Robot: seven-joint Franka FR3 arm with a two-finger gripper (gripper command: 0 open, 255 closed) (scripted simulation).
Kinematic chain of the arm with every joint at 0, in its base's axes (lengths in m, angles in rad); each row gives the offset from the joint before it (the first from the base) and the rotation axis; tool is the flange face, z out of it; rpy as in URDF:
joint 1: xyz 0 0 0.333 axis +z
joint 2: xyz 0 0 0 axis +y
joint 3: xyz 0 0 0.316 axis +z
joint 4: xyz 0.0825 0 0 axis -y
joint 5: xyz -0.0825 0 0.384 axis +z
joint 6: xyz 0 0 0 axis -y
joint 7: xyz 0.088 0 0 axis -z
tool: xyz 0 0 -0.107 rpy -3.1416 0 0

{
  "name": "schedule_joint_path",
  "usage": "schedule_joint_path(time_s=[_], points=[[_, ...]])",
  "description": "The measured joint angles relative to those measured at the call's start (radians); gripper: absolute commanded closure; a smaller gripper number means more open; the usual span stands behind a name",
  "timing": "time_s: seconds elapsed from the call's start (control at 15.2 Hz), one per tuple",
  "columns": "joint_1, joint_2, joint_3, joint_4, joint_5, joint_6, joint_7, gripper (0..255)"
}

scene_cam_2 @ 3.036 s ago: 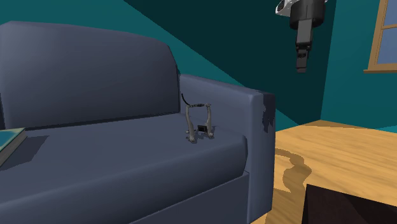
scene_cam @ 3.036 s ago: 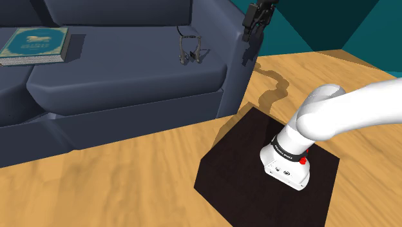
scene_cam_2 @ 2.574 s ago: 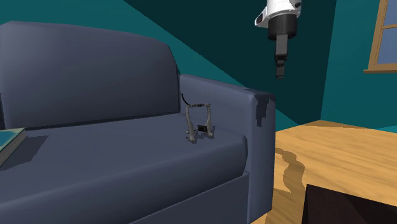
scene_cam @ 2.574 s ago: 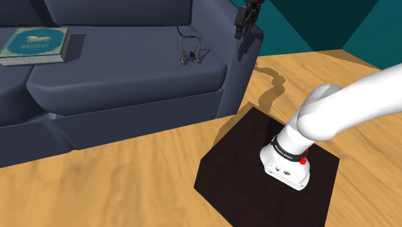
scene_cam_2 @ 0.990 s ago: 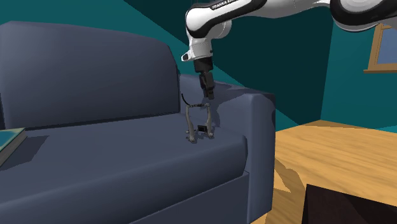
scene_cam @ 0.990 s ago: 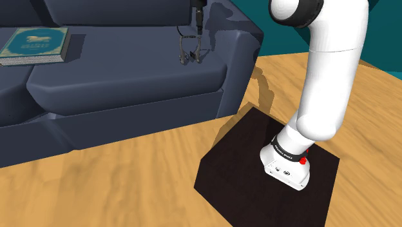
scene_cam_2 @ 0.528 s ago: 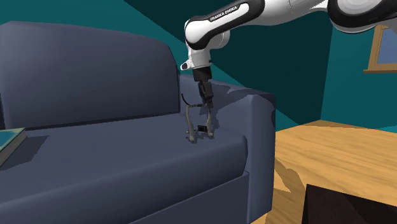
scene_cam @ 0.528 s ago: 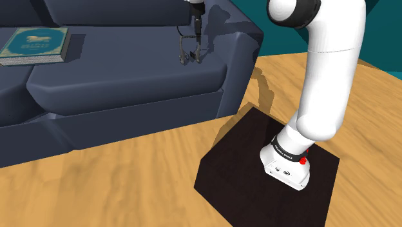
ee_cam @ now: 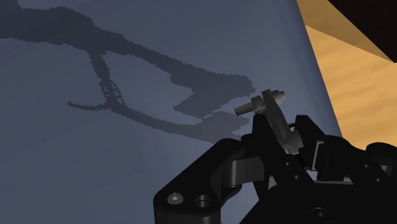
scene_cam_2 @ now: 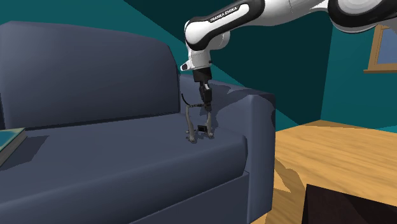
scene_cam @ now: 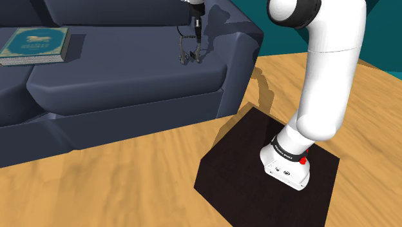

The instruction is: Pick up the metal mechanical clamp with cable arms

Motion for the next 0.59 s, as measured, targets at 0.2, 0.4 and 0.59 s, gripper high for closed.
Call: schedule_joint_path(time_s=[0.2,0.4,0.59], points=[[0.0,0.0,0.0,-0.001,0.0,0.0,0.0,255],[-0.001,0.0,0.0,0.026,0.0,-0.027,-0.002,255],[-0.002,-0.001,-0.001,0.065,0.0,-0.066,-0.006,255]])
